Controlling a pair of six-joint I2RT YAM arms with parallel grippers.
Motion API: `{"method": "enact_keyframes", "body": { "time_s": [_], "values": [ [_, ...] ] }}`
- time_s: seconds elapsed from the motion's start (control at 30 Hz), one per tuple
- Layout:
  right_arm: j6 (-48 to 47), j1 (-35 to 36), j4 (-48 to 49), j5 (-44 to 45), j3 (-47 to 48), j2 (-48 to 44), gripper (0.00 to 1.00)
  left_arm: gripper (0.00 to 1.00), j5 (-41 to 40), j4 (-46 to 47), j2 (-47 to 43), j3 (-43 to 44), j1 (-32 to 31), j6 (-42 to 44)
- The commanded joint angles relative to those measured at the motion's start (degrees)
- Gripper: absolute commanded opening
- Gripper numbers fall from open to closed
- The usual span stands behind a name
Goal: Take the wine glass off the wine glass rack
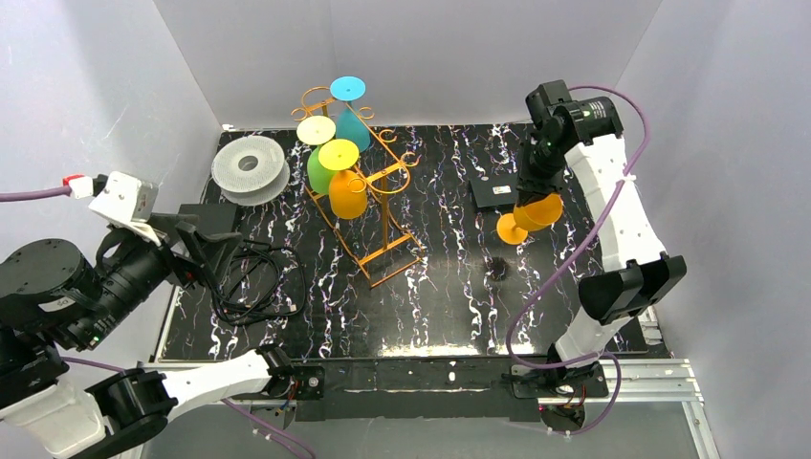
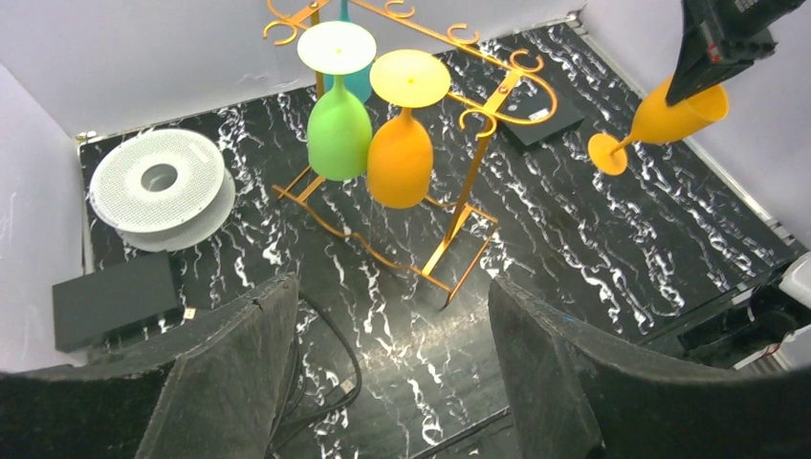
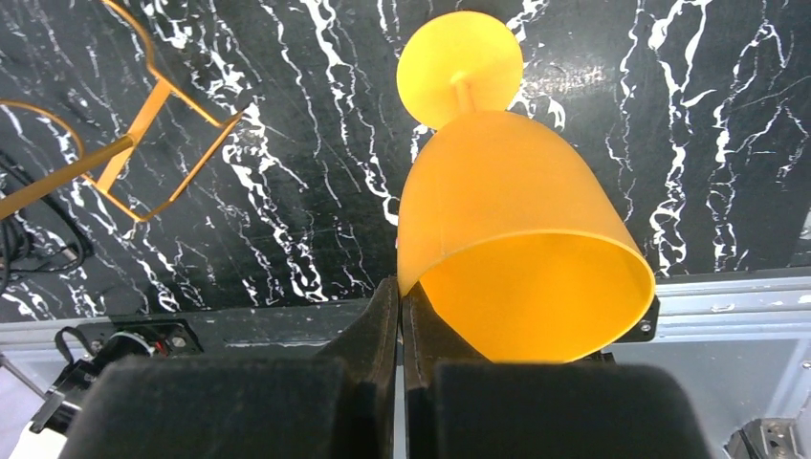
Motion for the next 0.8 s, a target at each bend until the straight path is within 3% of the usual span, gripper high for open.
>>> {"method": "enact_keyframes", "body": {
  "time_s": [0.0,0.33,0.77],
  "values": [
    [-1.90,-1.71,-1.87,2.12,-0.60,1.69,0.01,0.74,-2.21,-8.05,1.63,2.34,0.19,-0.03],
    [-1.88,-2.56,-0.21,0.17,1.32,8.76,0.01,0.87,-0.11,-13.40,2.04,-6.10,0.20,-0.46],
    [-2.27,-4.73,-1.73,-0.45,5.76,17.36,0.01,0.96,-0.73,-5.85,2.13,-18.13,0.12,3.59]
  ]
}}
